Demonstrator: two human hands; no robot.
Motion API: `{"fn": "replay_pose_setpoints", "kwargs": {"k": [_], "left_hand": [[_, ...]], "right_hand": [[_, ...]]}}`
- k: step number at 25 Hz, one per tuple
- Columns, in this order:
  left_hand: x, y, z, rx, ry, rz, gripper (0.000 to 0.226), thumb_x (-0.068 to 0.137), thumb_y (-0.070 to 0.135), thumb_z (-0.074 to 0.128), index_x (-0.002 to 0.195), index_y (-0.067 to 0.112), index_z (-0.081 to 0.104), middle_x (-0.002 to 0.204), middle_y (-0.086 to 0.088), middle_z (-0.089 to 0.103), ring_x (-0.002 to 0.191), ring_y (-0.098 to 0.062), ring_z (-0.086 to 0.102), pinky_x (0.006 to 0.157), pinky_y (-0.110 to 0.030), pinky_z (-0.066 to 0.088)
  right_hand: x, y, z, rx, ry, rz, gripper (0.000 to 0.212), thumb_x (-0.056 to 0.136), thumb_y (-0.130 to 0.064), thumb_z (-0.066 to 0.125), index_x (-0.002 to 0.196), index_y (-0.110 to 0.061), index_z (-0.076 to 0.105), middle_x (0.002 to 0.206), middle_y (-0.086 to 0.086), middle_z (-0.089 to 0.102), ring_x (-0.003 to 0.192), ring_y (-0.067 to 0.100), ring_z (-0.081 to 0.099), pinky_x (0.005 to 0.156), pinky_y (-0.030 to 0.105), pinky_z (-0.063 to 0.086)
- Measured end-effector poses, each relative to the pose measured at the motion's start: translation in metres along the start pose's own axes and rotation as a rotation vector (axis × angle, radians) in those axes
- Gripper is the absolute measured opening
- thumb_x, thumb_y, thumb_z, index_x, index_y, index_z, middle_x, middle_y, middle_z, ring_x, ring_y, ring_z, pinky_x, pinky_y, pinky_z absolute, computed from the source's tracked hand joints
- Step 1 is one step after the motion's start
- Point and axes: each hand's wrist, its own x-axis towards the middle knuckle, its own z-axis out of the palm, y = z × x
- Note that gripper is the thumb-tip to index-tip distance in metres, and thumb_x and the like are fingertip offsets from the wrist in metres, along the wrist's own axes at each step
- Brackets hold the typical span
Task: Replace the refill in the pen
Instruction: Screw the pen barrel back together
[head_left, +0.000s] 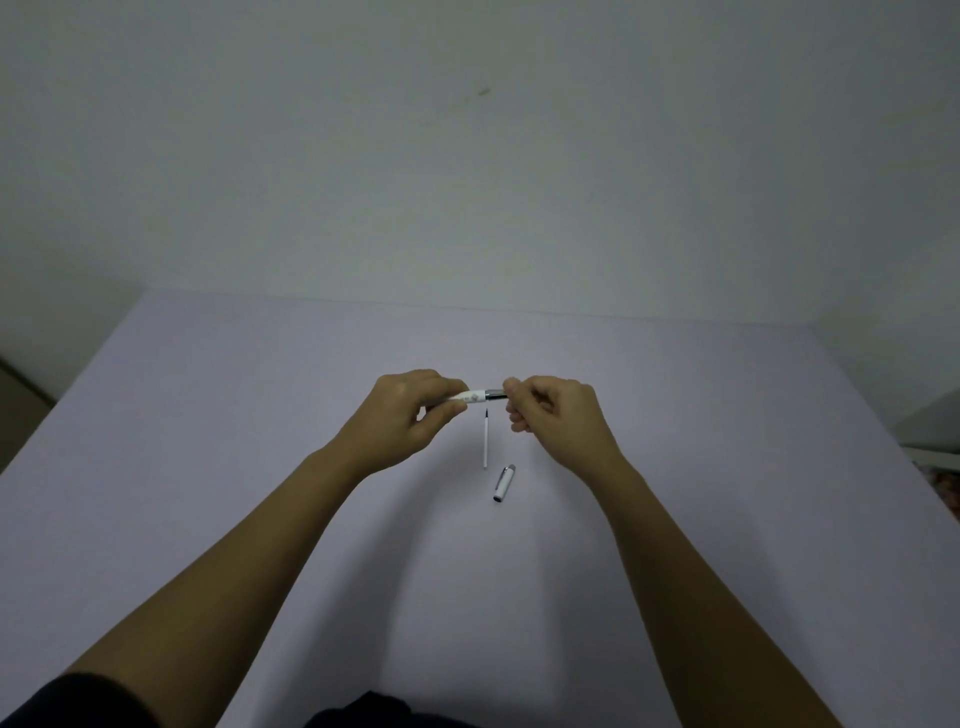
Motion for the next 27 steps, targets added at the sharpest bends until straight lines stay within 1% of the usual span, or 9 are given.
{"fn": "replay_pose_setpoints", "kwargs": {"k": [4, 8, 13, 15, 17, 22, 24, 25, 27], "left_hand": [[0.0001, 0.0008, -0.0019, -0.001, 0.002, 0.004, 0.015, 0.088, 0.018, 0.058, 0.096, 0.011, 0.069, 0.067, -0.004, 0.062, 0.059, -0.016, 0.051, 0.057, -0.017, 0.037], [-0.0014, -0.0006, -0.0020, 0.001, 0.023, -0.027, 0.013, 0.088, 0.015, 0.060, 0.098, 0.013, 0.068, 0.067, 0.001, 0.060, 0.060, -0.012, 0.049, 0.057, -0.011, 0.034], [-0.0022, 0.0023, 0.0010, -0.013, 0.018, -0.020, 0.016, 0.088, 0.020, 0.056, 0.096, 0.013, 0.068, 0.067, 0.002, 0.059, 0.059, -0.009, 0.047, 0.057, -0.010, 0.036], [-0.0031, 0.0027, 0.0028, -0.019, 0.019, -0.025, 0.013, 0.089, 0.016, 0.058, 0.096, 0.013, 0.068, 0.067, 0.004, 0.057, 0.058, -0.003, 0.046, 0.060, -0.007, 0.036], [-0.0042, 0.0029, 0.0032, -0.027, 0.031, -0.034, 0.012, 0.090, 0.015, 0.059, 0.096, 0.012, 0.068, 0.067, 0.006, 0.055, 0.058, 0.000, 0.046, 0.061, -0.005, 0.035], [-0.0041, 0.0054, 0.0028, -0.031, 0.035, -0.022, 0.018, 0.089, 0.022, 0.054, 0.094, 0.012, 0.067, 0.065, 0.000, 0.059, 0.064, -0.009, 0.045, 0.059, -0.005, 0.034], [-0.0034, 0.0072, 0.0018, -0.042, 0.050, -0.024, 0.017, 0.090, 0.022, 0.053, 0.095, 0.013, 0.067, 0.065, 0.007, 0.056, 0.065, -0.004, 0.047, 0.060, -0.005, 0.034], [-0.0034, 0.0078, 0.0012, -0.050, 0.057, -0.030, 0.017, 0.090, 0.023, 0.053, 0.095, 0.015, 0.067, 0.065, 0.013, 0.053, 0.065, -0.001, 0.048, 0.060, -0.005, 0.034], [-0.0046, 0.0084, 0.0013, -0.063, 0.063, -0.037, 0.015, 0.092, 0.022, 0.053, 0.096, 0.016, 0.066, 0.062, 0.020, 0.048, 0.065, 0.005, 0.049, 0.060, -0.004, 0.034]], "right_hand": [[-0.0007, -0.0045, 0.0017, 0.031, 0.081, -0.065, 0.009, 0.085, -0.029, 0.064, 0.077, -0.033, 0.061, 0.070, -0.007, 0.069, 0.064, 0.001, 0.066, 0.059, 0.007, 0.048], [-0.0033, -0.0061, -0.0036, 0.050, 0.009, -0.115, 0.014, 0.081, -0.015, 0.069, 0.081, -0.030, 0.067, 0.078, -0.012, 0.070, 0.073, -0.001, 0.069, 0.066, 0.006, 0.050], [-0.0015, -0.0060, -0.0026, -0.061, 0.041, -0.075, 0.017, 0.088, -0.028, 0.061, 0.071, -0.031, 0.064, 0.070, 0.000, 0.071, 0.065, 0.005, 0.070, 0.065, 0.021, 0.056], [-0.0027, -0.0075, -0.0016, -0.003, 0.043, -0.111, 0.006, 0.084, -0.023, 0.065, 0.084, -0.029, 0.064, 0.076, -0.009, 0.068, 0.070, 0.004, 0.068, 0.062, 0.011, 0.052], [-0.0042, -0.0078, -0.0037, 0.035, 0.020, -0.153, 0.018, 0.081, -0.014, 0.068, 0.088, -0.031, 0.064, 0.081, -0.012, 0.068, 0.074, 0.000, 0.068, 0.068, 0.008, 0.051], [-0.0020, -0.0097, -0.0054, -0.054, 0.016, -0.098, 0.012, 0.086, -0.026, 0.064, 0.075, -0.031, 0.064, 0.064, -0.009, 0.066, 0.067, 0.000, 0.070, 0.067, 0.023, 0.057], [-0.0034, -0.0106, -0.0052, -0.017, -0.007, -0.154, 0.006, 0.083, -0.024, 0.067, 0.086, -0.030, 0.064, 0.075, -0.011, 0.067, 0.072, -0.002, 0.068, 0.067, 0.013, 0.053], [-0.0040, -0.0105, -0.0057, 0.004, -0.017, -0.186, 0.014, 0.082, -0.019, 0.068, 0.092, -0.028, 0.064, 0.081, -0.011, 0.067, 0.075, -0.001, 0.068, 0.068, 0.010, 0.051], [-0.0044, -0.0102, -0.0077, -0.003, -0.010, -0.203, 0.018, 0.082, -0.013, 0.068, 0.092, -0.026, 0.064, 0.082, -0.010, 0.069, 0.075, 0.002, 0.069, 0.068, 0.010, 0.052]]}}
